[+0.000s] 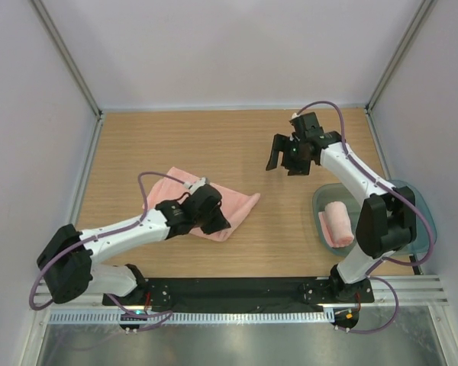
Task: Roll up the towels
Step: Roll the towel
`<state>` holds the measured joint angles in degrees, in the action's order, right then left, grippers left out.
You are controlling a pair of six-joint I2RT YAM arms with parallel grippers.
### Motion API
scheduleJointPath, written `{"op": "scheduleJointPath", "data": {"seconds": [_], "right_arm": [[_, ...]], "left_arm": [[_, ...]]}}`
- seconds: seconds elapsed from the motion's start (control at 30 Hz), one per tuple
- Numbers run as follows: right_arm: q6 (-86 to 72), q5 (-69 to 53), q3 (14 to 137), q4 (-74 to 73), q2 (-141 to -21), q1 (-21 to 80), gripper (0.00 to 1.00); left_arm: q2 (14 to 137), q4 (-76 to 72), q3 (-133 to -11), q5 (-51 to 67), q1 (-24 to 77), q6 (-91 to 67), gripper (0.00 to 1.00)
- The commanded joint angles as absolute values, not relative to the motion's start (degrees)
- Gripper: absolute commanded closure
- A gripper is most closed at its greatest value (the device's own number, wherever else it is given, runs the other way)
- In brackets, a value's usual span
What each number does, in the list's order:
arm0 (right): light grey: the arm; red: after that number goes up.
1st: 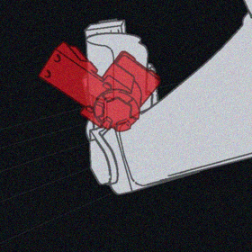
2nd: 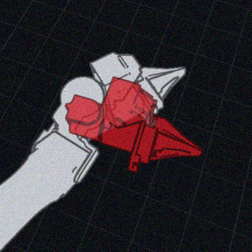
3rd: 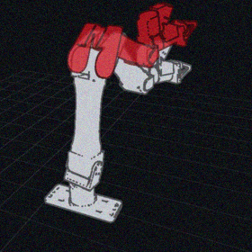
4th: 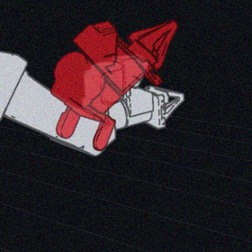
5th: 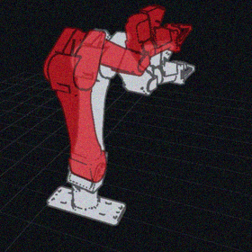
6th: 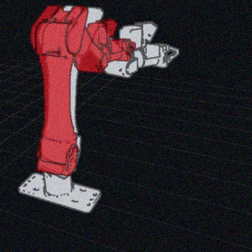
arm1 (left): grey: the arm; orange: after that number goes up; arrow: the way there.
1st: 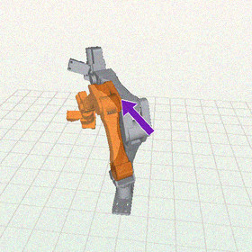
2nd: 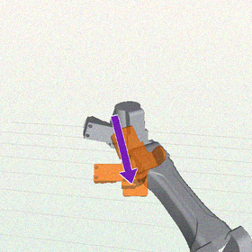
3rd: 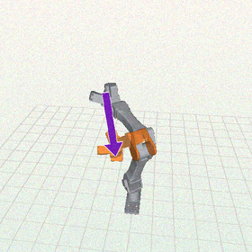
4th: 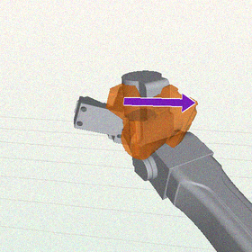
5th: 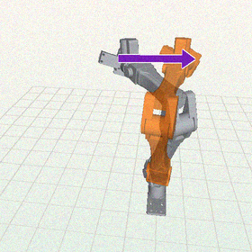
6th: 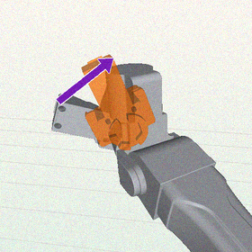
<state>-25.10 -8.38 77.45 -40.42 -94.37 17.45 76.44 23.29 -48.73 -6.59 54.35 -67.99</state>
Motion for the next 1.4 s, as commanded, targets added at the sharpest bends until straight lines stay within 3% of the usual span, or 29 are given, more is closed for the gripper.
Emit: {"op": "scheduleJointPath", "data": {"seconds": [0.0,0.3,0.53,0.67,0.77,1.07,1.37], "right_arm": [[-23.91,-13.52,76.73,-37.36,-89.74,18.19,0.16],[-24.96,-30.91,70.23,-26.29,-87.01,23.20,0.16],[-30.84,-38.22,61.79,-13.20,-87.36,27.59,0.24],[-35.05,-41.30,58.54,-4.60,-88.94,29.62,0.40],[-37.43,-42.89,56.61,0.69,-90.70,30.85,0.46],[-45.08,-47.98,50.54,20.37,-98.16,32.78,0.53],[-46.84,-48.87,49.39,28.91,-109.24,32.78,0.55]], "left_arm": [[70.59,18.99,-44.22,-2.81,51.42,-78.03,1.00],[62.14,19.86,-34.81,-0.53,45.36,-88.50,1.00],[59.24,23.81,-30.59,-3.25,45.18,-93.42,1.00],[57.84,27.77,-30.24,-5.53,45.18,-94.31,1.00],[57.57,30.32,-30.06,-6.50,44.56,-94.57,1.00],[60.64,32.08,-28.92,-8.26,43.95,-94.48,1.00],[65.65,27.69,-26.63,-8.44,42.63,-93.17,1.00]]}}
